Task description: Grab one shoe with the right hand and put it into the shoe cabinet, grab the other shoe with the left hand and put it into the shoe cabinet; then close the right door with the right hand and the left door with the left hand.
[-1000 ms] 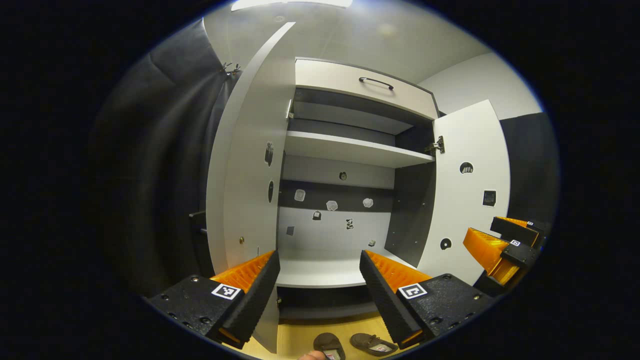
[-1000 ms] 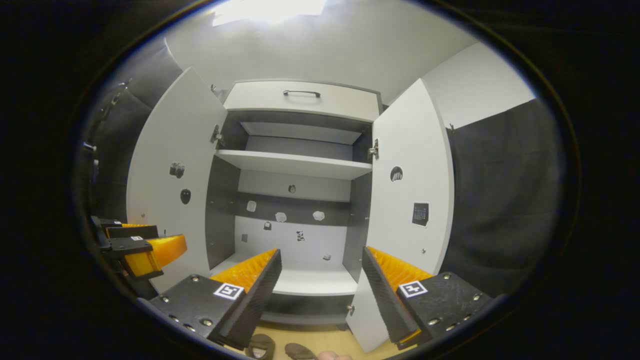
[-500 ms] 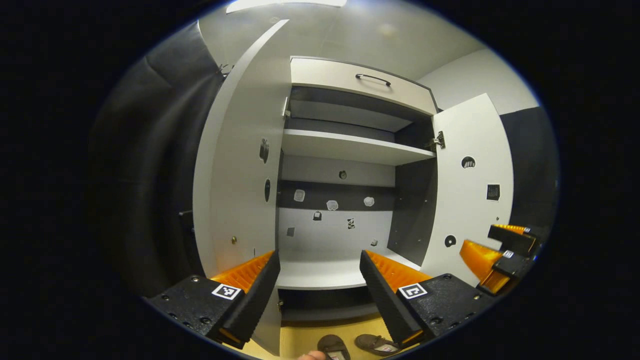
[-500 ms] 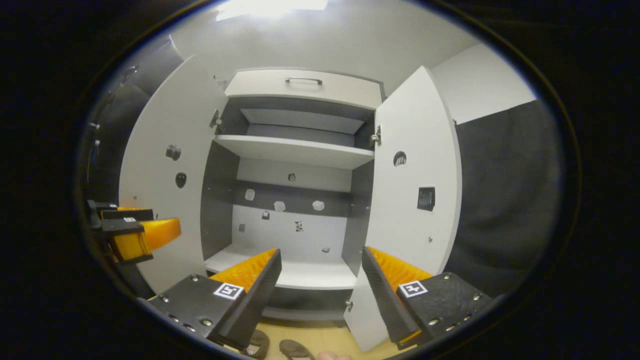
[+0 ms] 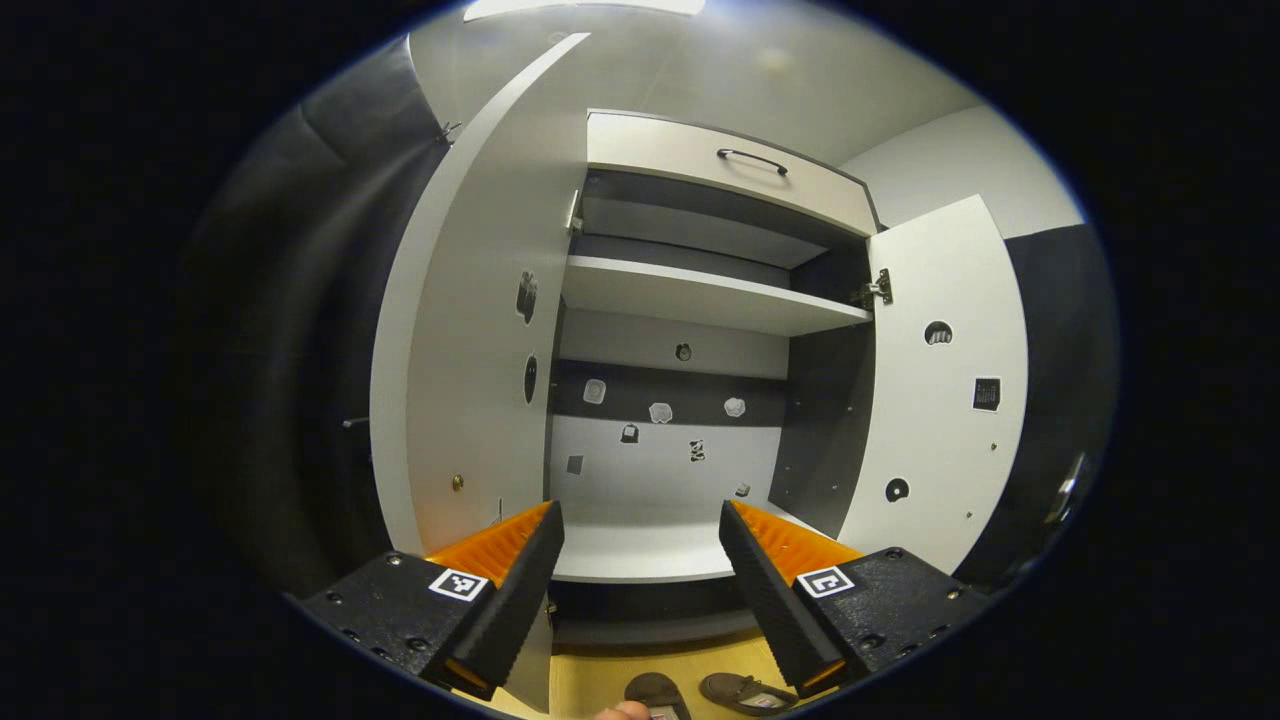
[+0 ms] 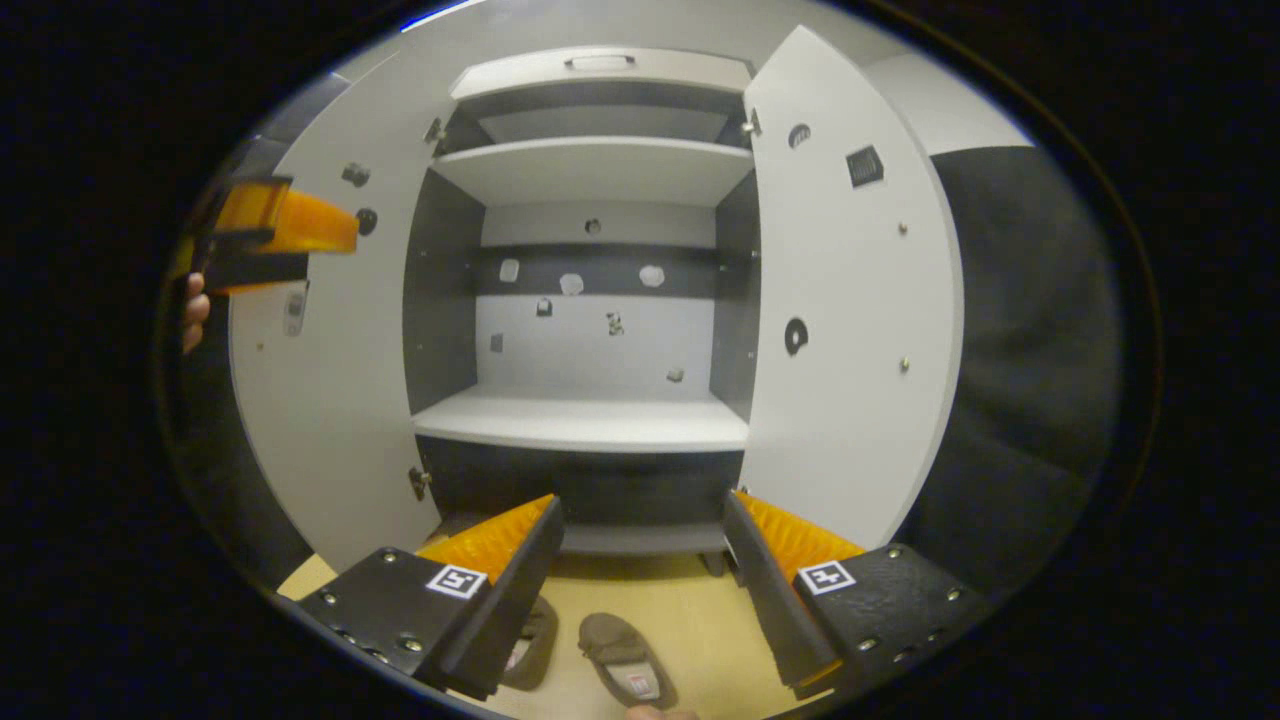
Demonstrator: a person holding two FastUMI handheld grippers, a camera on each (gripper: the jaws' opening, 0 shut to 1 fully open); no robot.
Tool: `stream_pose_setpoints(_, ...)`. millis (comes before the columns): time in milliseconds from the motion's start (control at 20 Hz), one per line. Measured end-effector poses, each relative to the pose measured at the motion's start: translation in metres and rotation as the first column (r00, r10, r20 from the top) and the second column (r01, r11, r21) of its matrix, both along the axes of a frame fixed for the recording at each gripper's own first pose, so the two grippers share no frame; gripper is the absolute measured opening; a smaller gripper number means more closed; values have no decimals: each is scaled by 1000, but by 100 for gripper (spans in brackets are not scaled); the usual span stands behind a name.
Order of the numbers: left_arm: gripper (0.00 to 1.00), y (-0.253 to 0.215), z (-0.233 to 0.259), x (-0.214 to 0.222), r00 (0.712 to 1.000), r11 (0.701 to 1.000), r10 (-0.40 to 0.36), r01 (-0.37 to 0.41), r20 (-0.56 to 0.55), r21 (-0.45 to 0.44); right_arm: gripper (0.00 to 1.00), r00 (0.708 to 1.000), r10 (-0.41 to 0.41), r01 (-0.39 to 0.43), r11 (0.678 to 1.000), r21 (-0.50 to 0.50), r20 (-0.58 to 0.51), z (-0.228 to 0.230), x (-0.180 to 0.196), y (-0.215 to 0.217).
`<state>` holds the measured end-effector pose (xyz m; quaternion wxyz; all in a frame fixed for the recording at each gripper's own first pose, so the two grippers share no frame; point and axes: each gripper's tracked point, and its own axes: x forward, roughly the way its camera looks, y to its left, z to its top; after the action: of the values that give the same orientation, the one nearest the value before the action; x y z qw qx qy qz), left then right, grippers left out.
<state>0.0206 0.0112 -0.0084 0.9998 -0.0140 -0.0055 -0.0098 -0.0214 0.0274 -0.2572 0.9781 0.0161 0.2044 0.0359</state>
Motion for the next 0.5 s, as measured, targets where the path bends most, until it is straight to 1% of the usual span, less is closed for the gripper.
stream_pose_setpoints(150, 96, 1, 0, 0, 1000, 1000, 6, -6, -3, 10, 98, 994, 17, -17, 1000, 0, -106, -62, -16, 2)
stream_pose_setpoints(250, 96, 1, -1, 1, 1000, 1000, 5, -5, -4, 8, 98, 982, 27, -27, 1000, 5, -185, -99, -27, 1)
stream_pose_setpoints(350, 96, 1, 0, 2, 1000, 1000, 1, -1, -4, 1, 98, 965, 38, -39, 999, 3, -260, -137, -41, 4)
stream_pose_setpoints(500, 96, 0, 0, 2, 1000, 1000, -1, 1, -6, 0, 98, 926, 68, -74, 997, 0, -370, -185, -65, 9)
